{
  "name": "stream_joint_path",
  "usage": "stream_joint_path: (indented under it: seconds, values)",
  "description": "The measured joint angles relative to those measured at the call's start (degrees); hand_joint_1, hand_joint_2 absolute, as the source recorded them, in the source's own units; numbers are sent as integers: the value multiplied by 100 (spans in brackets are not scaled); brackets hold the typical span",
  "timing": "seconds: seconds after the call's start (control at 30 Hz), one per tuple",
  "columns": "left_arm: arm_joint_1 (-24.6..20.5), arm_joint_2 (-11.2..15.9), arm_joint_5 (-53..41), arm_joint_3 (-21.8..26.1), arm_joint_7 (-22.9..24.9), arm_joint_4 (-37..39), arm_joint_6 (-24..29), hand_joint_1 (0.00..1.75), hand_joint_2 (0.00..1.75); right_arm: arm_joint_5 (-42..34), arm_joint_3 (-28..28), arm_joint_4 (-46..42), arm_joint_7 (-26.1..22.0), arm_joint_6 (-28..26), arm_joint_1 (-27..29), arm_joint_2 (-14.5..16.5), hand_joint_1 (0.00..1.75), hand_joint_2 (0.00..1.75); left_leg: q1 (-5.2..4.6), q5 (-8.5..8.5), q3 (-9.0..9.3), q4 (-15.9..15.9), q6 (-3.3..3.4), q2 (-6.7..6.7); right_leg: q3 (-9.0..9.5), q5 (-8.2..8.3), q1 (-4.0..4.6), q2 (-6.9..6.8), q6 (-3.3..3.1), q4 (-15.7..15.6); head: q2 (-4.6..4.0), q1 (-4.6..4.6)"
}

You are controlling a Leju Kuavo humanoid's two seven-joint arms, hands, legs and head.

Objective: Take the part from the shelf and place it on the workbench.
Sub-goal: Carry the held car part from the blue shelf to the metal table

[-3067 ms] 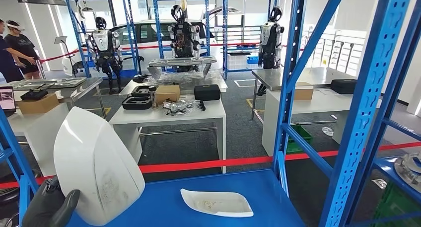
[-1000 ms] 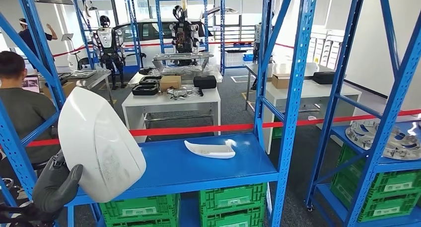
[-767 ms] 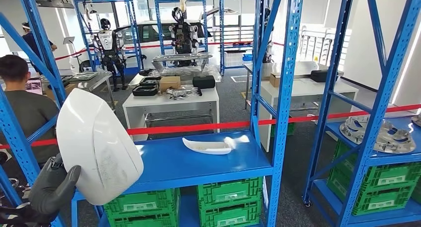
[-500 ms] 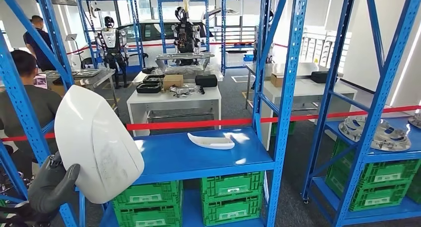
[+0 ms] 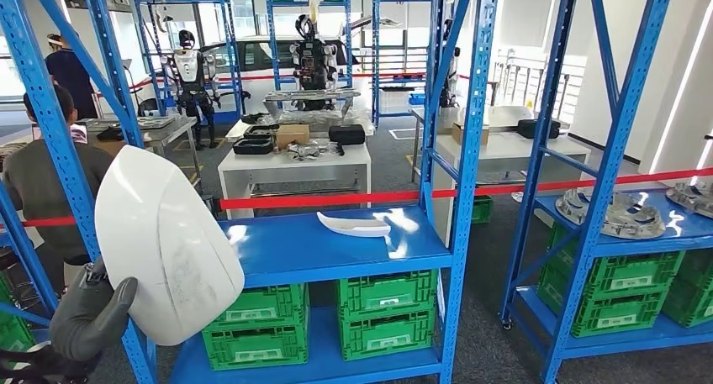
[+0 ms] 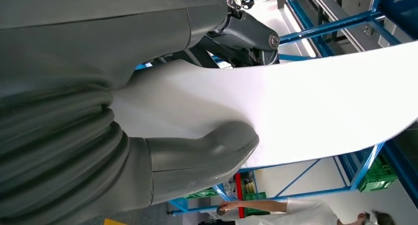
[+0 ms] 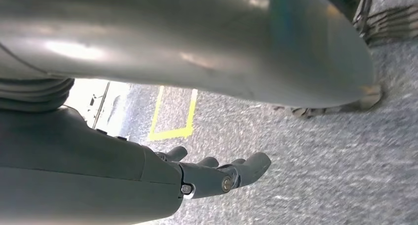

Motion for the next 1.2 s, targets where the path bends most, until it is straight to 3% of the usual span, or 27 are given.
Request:
stream_joint_path:
  seconds: [0.1,0.23,0.3,0.33,0.37,0.4,0.43,0.47,0.5,0.53,0.57,0.6,0.63,0.7,0.73,0.77,0.8,0.83,0.87,0.93,1.0,1.03,1.1,1.13,1.2]
  values:
    - [2,32,-3,8,-14,19,-1,175,175,1,-2,0,2,9,11,3,0,0,23,-161,-105,88,-79,-26,-139,159,-25,-40,-113,-42,-2,-3]
    - [0,41,-4,9,-17,23,-1,175,175,1,-2,0,1,10,8,3,0,0,25,-278,-138,152,-90,-32,-167,185,-24,-46,-130,-44,-2,-7]
    - [-5,52,-6,9,-24,56,-11,175,175,-4,-5,0,0,8,6,3,0,0,41,-747,-242,721,-129,-34,-295,304,-21,-51,-141,-40,-1,-19]
    - [-10,50,-9,5,-28,93,-18,175,175,-18,-17,0,0,7,4,3,0,0,55,-871,-188,1053,-151,-35,-459,438,-17,-56,-136,-32,-1,-26]
    - [-21,44,-13,-2,-33,134,-23,175,175,-32,-32,0,0,6,3,3,0,0,69,-953,-40,1258,-166,-35,-640,584,-14,-61,-125,-22,0,-32]
    - [-39,32,-17,-10,-34,166,-21,175,175,-45,-48,0,1,5,2,3,0,0,77,-898,251,1138,-161,-39,-789,707,-12,-64,-105,-10,0,-35]
    - [-70,16,-24,-23,-32,186,-13,175,175,-54,-66,-1,1,7,-1,4,0,0,71,-856,655,726,-142,-45,-914,815,-8,-64,-75,-1,0,-36]
    - [-104,4,-27,-34,-32,191,-1,175,175,-53,-76,-1,0,12,-3,4,0,0,54,-949,944,324,-107,-53,-955,882,-8,-61,-46,-7,0,-32]
    - [-138,-3,-31,-42,-28,195,16,175,175,-51,-83,-2,-3,20,-5,4,0,0,31,-1049,1123,19,-71,-60,-978,948,-17,-59,-12,-21,0,-30]
    - [-161,-8,-34,-49,-20,199,34,175,175,-46,-88,-2,-8,30,-4,4,0,0,-2,-1097,1191,-151,-29,-64,-993,1017,-32,-56,27,-47,0,-26]
    - [-163,-10,-33,-51,-6,204,53,175,175,-35,-89,-2,-12,43,3,4,0,0,-18,-1054,1147,-184,24,-62,-1005,1086,-46,-49,67,-79,0,-23]
    - [-148,-11,-34,-53,24,201,72,175,175,-21,-89,-2,-20,56,13,5,0,0,-22,-987,1104,-210,75,-51,-1038,1082,-62,-36,101,-80,-1,-26]
    - [-114,-12,-39,-55,61,184,90,175,175,-4,-89,-1,-15,71,27,8,0,0,-21,-916,1058,-222,133,-39,-1091,968,-68,-23,130,-3,-1,-20]
    - [-17,-13,-52,-54,138,122,126,175,175,15,-89,0,-2,89,42,12,0,0,-7,-770,933,-229,217,-18,-1271,435,-70,-4,165,514,-1,-7]
    - [39,-12,-61,-52,172,91,143,175,175,20,-89,0,10,94,42,11,0,0,-9,-710,849,-217,237,-17,-1365,149,-67,-4,177,906,0,2]
    - [108,-11,-65,-50,199,63,159,175,175,31,-90,0,11,100,39,8,0,0,-14,-651,762,-199,243,-15,-1434,-35,-65,-4,186,1282,0,5]
    - [184,-11,-69,-46,221,36,174,175,175,45,-90,0,11,111,38,4,0,0,-17,-600,676,-178,244,-14,-1438,-86,-63,-4,190,1529,0,6]
    - [258,-10,-72,-42,240,9,184,175,175,60,-90,0,11,125,38,1,0,0,-18,-556,593,-153,238,-13,-1372,-38,-61,-4,189,1613,0,9]
    - [330,-8,-74,-35,260,-24,196,175,175,80,-90,0,11,144,37,-2,0,0,-16,-515,505,-118,225,-15,-1183,85,-59,-4,181,1462,0,11]
    - [441,-4,-85,2,322,-127,220,175,175,117,-90,-1,11,181,22,-15,0,0,-17,-454,358,-42,189,-17,-611,225,-48,-2,143,725,0,16]
    - [537,-9,-107,66,431,-272,237,175,175,167,-89,-2,-1,209,9,-30,0,0,-18,-388,274,5,124,-12,-213,173,-18,6,85,117,0,13]
    - [577,-11,-116,95,486,-339,241,175,175,192,-89,-2,-7,215,7,-33,0,0,-16,-352,256,6,89,-9,-164,131,-1,9,59,8,0,11]
    - [665,-16,-129,149,593,-470,241,175,175,235,-90,-2,-10,216,10,-34,0,0,-5,-307,229,5,17,-21,-198,205,-3,-2,-11,-50,0,9]
    - [703,-14,-133,180,630,-525,241,175,175,243,-90,-2,-8,215,6,-34,0,0,0,-386,192,62,-16,-33,-228,258,-14,-14,-50,-71,0,4]
    - [774,-9,-136,246,687,-603,237,175,175,235,-90,-2,-7,198,-2,-34,0,0,24,-828,49,492,-76,-53,-325,382,-28,-43,-119,-104,0,-10]
